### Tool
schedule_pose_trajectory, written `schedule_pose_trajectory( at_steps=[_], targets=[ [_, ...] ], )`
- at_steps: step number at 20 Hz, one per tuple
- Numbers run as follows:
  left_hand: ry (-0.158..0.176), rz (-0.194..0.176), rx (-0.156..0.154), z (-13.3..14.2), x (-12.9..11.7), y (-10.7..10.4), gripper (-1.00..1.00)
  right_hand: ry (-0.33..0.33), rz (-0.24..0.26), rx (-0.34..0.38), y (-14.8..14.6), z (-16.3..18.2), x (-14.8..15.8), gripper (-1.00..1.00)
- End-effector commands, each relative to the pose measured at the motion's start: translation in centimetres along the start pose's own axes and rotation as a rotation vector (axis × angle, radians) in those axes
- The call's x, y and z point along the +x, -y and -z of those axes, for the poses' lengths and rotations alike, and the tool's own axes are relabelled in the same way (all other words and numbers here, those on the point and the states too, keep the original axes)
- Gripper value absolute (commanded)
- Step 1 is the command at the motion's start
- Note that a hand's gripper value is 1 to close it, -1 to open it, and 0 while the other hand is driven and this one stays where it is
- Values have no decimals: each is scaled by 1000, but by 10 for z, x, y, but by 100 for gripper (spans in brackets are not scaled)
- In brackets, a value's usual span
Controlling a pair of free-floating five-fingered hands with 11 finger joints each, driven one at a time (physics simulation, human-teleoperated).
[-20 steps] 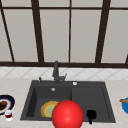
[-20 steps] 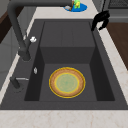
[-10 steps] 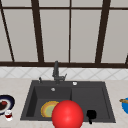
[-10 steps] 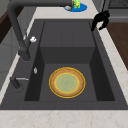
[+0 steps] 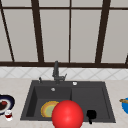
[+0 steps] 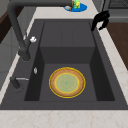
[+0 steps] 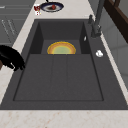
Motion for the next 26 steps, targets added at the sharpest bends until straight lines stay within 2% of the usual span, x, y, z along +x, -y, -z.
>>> schedule_pose_trajectory(
  at_steps=[1,2,3,5,6,7,8,9,10,13,15,17,26],
  targets=[
    [-43,7,-4,16,21,1,-100,0,0,0,0,0,0,0],
    [0,-10,-30,15,15,-2,-100,0,0,0,0,0,0,0],
    [1,-8,-8,6,12,0,-100,0,0,0,0,0,0,0],
    [7,-13,-2,12,12,0,-100,0,0,0,0,0,0,0],
    [7,-17,-8,10,13,0,-100,0,0,0,0,0,0,0],
    [32,-41,-13,4,13,0,-100,0,0,0,0,0,0,0],
    [45,-41,-46,16,18,-1,-100,0,0,0,0,0,0,0],
    [38,-45,-77,19,33,-5,-100,0,0,0,0,0,0,0],
    [14,-50,-105,21,36,-12,-100,0,0,0,0,0,0,0],
    [-26,-54,-124,28,50,-13,-100,0,0,0,0,0,0,0],
    [-39,-59,-142,32,53,-16,-100,0,0,0,0,0,0,0],
    [-75,-76,-164,34,56,-13,-100,0,0,0,0,0,0,0],
    [-109,-93,-263,62,96,-19,-100,0,0,0,0,0,0,0]
  ],
)
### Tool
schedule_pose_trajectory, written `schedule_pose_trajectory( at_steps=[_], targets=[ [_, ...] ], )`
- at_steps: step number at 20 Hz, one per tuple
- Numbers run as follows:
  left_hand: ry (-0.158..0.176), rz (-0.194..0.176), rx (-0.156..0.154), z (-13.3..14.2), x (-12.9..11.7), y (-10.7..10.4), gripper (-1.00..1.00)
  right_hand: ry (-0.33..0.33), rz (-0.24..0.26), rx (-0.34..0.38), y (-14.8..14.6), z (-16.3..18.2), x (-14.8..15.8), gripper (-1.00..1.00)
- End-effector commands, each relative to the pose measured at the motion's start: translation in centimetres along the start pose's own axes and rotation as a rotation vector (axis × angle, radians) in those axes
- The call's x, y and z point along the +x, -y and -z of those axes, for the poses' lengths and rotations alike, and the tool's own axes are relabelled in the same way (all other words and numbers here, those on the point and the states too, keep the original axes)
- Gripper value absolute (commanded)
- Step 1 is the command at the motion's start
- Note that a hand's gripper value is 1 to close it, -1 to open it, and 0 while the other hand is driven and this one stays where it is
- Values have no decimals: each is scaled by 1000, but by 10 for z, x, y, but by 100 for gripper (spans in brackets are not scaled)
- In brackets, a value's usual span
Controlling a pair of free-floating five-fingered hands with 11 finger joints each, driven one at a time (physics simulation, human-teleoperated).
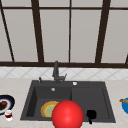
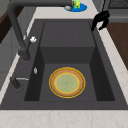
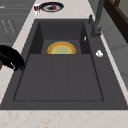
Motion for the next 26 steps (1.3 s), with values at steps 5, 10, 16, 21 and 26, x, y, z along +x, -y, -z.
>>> schedule_pose_trajectory(
  at_steps=[5,10,16,21,26],
  targets=[
    [-54,-2,-85,31,34,-26,-100,0,0,0,0,0,0,0],
    [-52,-3,-80,55,60,-51,-100,0,0,0,0,0,0,0],
    [-50,-20,-101,82,100,-68,-100,0,0,0,0,0,0,0],
    [-50,-27,-102,109,138,-77,-100,0,0,0,0,0,0,0],
    [-56,-21,-103,140,147,-77,-100,0,0,0,0,0,0,0]
  ],
)
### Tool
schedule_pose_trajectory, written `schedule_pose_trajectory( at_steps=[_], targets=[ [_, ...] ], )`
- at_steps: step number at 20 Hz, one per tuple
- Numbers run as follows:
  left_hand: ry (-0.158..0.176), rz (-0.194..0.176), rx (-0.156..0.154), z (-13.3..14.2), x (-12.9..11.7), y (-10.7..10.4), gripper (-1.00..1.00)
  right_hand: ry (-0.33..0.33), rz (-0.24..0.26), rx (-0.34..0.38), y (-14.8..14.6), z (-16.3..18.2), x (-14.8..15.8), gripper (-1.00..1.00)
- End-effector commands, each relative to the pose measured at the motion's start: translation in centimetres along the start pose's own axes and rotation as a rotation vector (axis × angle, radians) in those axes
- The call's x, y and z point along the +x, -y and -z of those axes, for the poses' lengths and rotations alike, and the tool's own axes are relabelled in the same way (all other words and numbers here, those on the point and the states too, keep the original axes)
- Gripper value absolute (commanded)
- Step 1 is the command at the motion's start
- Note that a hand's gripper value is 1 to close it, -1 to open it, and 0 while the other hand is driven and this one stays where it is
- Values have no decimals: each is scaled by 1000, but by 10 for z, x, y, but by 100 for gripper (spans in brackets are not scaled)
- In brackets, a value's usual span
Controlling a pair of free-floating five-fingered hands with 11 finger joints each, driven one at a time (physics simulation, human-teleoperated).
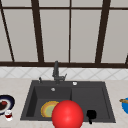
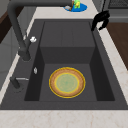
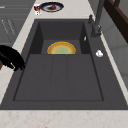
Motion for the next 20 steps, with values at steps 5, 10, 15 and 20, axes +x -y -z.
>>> schedule_pose_trajectory(
  at_steps=[5,10,15,20],
  targets=[
    [-42,-5,-10,45,1,-2,-100,0,0,0,0,0,0,0],
    [-63,-13,-27,66,-10,16,-100,0,0,0,0,0,0,0],
    [-66,-49,-57,84,-20,35,-100,0,0,0,0,0,0,0],
    [-72,-81,-59,80,-49,51,-100,0,0,0,0,0,0,0]
  ],
)
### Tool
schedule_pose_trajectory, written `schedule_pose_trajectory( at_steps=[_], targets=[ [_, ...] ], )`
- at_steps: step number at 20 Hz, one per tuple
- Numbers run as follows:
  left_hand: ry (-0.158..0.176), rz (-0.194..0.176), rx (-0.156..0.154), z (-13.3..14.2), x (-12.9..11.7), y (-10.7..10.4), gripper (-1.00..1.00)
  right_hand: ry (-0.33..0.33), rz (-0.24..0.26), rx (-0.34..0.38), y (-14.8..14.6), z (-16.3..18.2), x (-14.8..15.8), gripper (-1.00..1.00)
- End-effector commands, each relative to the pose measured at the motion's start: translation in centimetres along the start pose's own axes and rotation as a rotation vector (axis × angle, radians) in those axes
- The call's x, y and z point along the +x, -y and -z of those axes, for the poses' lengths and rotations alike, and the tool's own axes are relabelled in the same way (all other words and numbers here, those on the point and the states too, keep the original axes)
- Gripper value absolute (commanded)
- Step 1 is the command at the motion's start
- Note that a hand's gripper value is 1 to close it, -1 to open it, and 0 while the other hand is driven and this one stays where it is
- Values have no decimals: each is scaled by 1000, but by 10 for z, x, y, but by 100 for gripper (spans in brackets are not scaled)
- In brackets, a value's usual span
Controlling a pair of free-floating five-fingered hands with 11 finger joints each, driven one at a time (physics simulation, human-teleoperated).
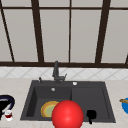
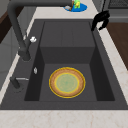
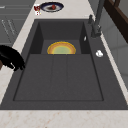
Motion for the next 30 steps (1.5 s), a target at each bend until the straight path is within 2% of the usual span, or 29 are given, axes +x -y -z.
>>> schedule_pose_trajectory(
  at_steps=[1,4,8,9,10,11,14,16,19,21,25,30],
  targets=[
    [-51,-60,-40,-1,-23,11,-100,0,0,0,0,0,0,0],
    [-27,-79,-50,-2,-45,19,-100,0,0,0,0,0,0,0],
    [-33,-71,-71,10,-53,36,-100,0,0,0,0,0,0,0],
    [-28,-69,-59,7,-53,40,-100,0,0,0,0,0,0,0],
    [-14,-71,-26,4,-53,41,-100,0,0,0,0,0,0,0],
    [5,-86,-12,0,-55,45,-100,0,0,0,0,0,0,0],
    [-3,-89,-16,5,-57,52,-100,0,0,0,0,0,0,0],
    [-7,-135,-21,5,-65,54,-100,0,0,0,0,0,0,0],
    [2,-182,-5,3,-78,58,-100,0,0,0,0,0,0,0],
    [-8,-212,-12,4,-83,62,-100,0,0,0,0,0,0,0],
    [-8,-275,-1,3,-98,67,-100,0,0,0,0,0,0,0],
    [8,-348,17,-6,-118,77,-100,0,0,0,0,0,0,0]
  ],
)
